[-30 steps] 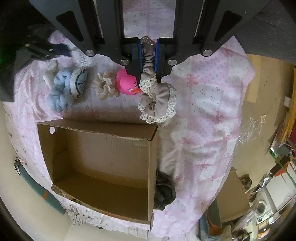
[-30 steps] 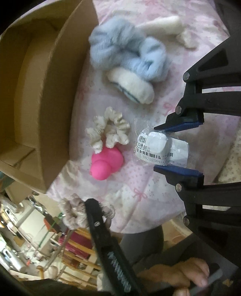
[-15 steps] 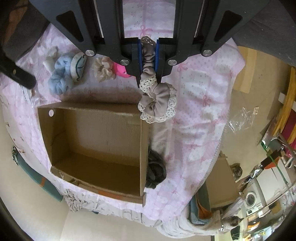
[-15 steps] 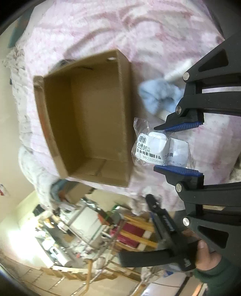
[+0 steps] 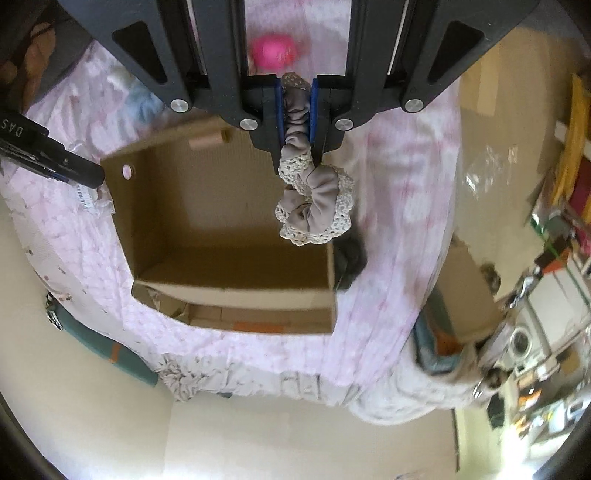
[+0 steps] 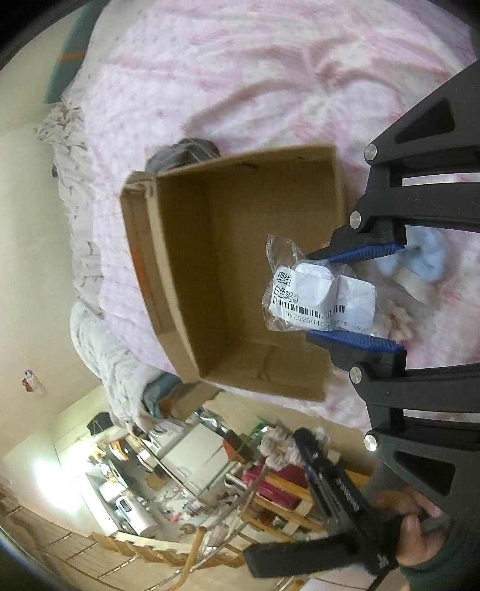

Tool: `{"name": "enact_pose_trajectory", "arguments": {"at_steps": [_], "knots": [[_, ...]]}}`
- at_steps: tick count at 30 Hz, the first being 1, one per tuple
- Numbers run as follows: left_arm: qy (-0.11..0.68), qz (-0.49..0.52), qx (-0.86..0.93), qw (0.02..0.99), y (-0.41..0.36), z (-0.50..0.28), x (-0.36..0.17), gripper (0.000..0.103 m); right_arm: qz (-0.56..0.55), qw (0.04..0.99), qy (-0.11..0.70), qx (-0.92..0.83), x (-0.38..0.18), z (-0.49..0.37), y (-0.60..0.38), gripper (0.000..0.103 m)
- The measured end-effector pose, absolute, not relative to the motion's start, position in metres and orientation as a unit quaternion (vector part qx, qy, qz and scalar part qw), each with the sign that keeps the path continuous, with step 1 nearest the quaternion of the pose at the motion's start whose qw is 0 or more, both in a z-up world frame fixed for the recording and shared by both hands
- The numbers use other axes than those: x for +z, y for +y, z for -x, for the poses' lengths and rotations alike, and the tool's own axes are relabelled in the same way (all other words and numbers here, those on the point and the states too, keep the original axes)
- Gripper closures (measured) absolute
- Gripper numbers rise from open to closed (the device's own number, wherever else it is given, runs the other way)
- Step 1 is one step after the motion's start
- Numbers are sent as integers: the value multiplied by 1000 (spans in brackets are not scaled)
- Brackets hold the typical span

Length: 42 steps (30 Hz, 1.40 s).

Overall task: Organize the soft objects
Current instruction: 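Carry the scrunchie with the left gripper while the right carries the packet over the box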

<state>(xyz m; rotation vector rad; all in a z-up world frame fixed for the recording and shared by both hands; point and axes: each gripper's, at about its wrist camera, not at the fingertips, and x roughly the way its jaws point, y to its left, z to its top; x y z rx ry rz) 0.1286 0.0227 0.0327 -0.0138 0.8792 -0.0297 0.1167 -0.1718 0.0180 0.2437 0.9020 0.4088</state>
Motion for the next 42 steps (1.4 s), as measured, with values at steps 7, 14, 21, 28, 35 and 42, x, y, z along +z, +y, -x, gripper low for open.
{"name": "enact_pose_trajectory", "arguments": {"at_steps": [7, 14, 21, 28, 35, 42], "knots": [[419, -10, -39, 907, 8, -159, 12, 94, -117, 880, 431, 163, 7, -145, -185, 67], [456, 4, -42, 889, 8, -174, -23, 94, -130, 865, 460, 153, -17, -153, -192, 67], [473, 10, -47, 880, 9, -177, -35, 93, -95, 852, 495, 140, -37, -158, -176, 67], [485, -1, -45, 874, 3, -174, -43, 93, -55, 849, 506, 142, -45, -153, -160, 67], [486, -6, -48, 873, 0, -172, -45, 93, -60, 849, 508, 133, -47, -151, -165, 67], [486, -5, -46, 873, 0, -171, -46, 93, -60, 849, 508, 130, -45, -152, -165, 67]]}}
